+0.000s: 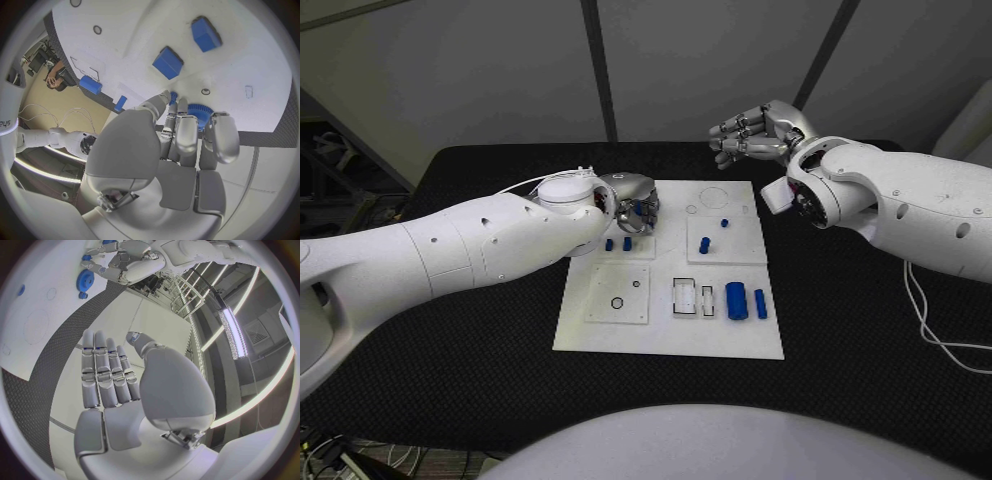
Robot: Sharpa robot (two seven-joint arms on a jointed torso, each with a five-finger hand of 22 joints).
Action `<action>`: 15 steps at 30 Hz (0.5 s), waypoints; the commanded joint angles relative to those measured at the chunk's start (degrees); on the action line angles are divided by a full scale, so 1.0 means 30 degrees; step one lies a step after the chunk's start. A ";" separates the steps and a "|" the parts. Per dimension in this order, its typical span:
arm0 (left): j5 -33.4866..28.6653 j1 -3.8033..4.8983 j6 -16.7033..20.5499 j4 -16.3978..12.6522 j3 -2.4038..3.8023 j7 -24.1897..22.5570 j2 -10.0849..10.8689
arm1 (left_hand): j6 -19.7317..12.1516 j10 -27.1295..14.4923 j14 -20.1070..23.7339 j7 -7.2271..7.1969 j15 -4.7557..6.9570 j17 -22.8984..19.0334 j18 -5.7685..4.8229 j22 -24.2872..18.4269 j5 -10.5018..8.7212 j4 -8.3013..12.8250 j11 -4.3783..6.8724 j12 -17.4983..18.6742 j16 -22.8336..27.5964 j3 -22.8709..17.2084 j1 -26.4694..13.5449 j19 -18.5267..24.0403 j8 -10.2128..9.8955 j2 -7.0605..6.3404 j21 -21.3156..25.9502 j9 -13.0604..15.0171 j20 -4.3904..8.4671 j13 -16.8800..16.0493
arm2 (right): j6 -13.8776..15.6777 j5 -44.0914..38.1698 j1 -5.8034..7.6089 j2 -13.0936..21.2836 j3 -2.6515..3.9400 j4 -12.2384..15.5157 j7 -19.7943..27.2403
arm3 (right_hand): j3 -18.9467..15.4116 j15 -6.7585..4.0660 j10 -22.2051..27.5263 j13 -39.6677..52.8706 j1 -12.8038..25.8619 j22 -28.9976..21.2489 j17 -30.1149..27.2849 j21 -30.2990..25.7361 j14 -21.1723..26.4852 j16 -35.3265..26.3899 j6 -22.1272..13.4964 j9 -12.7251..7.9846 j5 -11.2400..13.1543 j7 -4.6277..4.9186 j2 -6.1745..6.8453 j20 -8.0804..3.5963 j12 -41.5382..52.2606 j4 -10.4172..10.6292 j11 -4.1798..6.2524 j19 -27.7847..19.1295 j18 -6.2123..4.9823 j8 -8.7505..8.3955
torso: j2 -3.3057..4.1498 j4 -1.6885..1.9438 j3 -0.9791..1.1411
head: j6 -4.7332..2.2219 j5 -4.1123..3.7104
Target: Assemble the parts on the task board
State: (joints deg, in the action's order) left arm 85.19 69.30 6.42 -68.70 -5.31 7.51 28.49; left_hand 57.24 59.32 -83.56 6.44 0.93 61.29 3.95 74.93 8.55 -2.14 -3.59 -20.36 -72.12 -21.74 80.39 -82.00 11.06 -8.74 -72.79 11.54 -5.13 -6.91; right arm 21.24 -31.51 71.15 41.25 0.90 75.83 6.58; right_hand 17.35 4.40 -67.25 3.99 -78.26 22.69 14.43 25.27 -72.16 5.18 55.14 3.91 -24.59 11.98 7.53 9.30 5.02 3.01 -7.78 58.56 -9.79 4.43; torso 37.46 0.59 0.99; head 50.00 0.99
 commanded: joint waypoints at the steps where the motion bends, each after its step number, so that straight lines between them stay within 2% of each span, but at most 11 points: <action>1: 0.0160 0.0014 -0.0208 0.0067 0.0007 -0.0287 -0.0036 | 0.0119 0.0189 -0.0293 -0.0021 -0.0046 -0.0046 -0.0022 0.1747 -0.0058 0.0050 -0.0019 0.0133 -0.0107 -0.0169 0.0122 -0.0087 -0.0114 -0.0072 -0.0075 -0.0039 0.0013 0.0052 | -0.0146 0.0061 0.0037 -0.0026 0.0012 0.0035 0.0095 | 0.0075 -0.0030 0.0130 -0.0021 0.0092 0.0024 0.0024 -0.0045 0.0060 -0.0049 -0.0157 0.0024 -0.0064 0.0037 0.0046 0.0067 0.0131 0.0050 -0.0032 -0.0084 -0.0079 0.0082 | 0.0003 0.0006 -0.0002 | 0.0000 -0.0022; 9: 0.0159 0.0011 -0.0347 0.0180 0.0005 -0.0370 -0.0100 | 0.0423 0.0708 -0.0304 0.0019 -0.0006 -0.0149 -0.0054 0.1910 -0.0031 0.0360 0.0022 0.0565 -0.0212 -0.0946 0.0308 -0.0156 -0.0251 0.0023 -0.0241 -0.0160 0.0036 0.0283 | -0.0158 0.0061 0.0037 -0.0046 0.0012 0.0039 0.0098 | 0.0075 -0.0030 0.0130 -0.0021 0.0092 0.0024 0.0024 -0.0045 0.0060 -0.0049 -0.0157 0.0024 -0.0064 0.0037 0.0046 0.0067 0.0131 0.0050 -0.0032 -0.0084 -0.0079 0.0082 | -0.0001 0.0001 -0.0014 | 0.0000 -0.0028; 15: 0.0153 0.0009 0.0337 0.0127 0.0005 -0.0581 -0.0004 | 0.0713 0.1254 -0.0297 0.0117 -0.0017 -0.0266 -0.0105 0.2113 -0.0033 0.0732 -0.0019 0.1233 -0.0329 -0.1876 0.0227 -0.0245 -0.0501 -0.0058 -0.0460 -0.0316 0.0035 0.0537 | -0.0155 0.0056 0.0037 -0.0035 0.0012 0.0039 0.0101 | 0.0095 -0.0034 0.0129 -0.0020 0.0084 0.0028 0.0032 -0.0044 0.0049 -0.0054 -0.0155 0.0026 -0.0103 0.0037 0.0029 0.0072 0.0149 0.0045 -0.0030 -0.0075 -0.0088 0.0095 | -0.0020 0.0016 -0.0017 | 0.0000 -0.0058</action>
State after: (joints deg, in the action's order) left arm 85.24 69.33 6.41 -68.22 -5.29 7.24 28.37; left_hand 59.07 62.77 -83.56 6.85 0.93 60.53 3.94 74.92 8.56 0.08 -3.67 -16.80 -72.78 -27.13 81.22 -82.41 9.75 -8.51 -73.90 10.64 -5.13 -5.33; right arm 21.19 -31.50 71.15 41.16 0.90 75.83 6.58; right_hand 17.35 4.40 -67.25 4.00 -78.26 22.68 14.48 25.27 -72.16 5.19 55.14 3.91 -24.59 11.98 7.53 9.30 5.30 3.01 -7.78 58.56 -9.79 4.43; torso 37.45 0.59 0.96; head 50.00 0.89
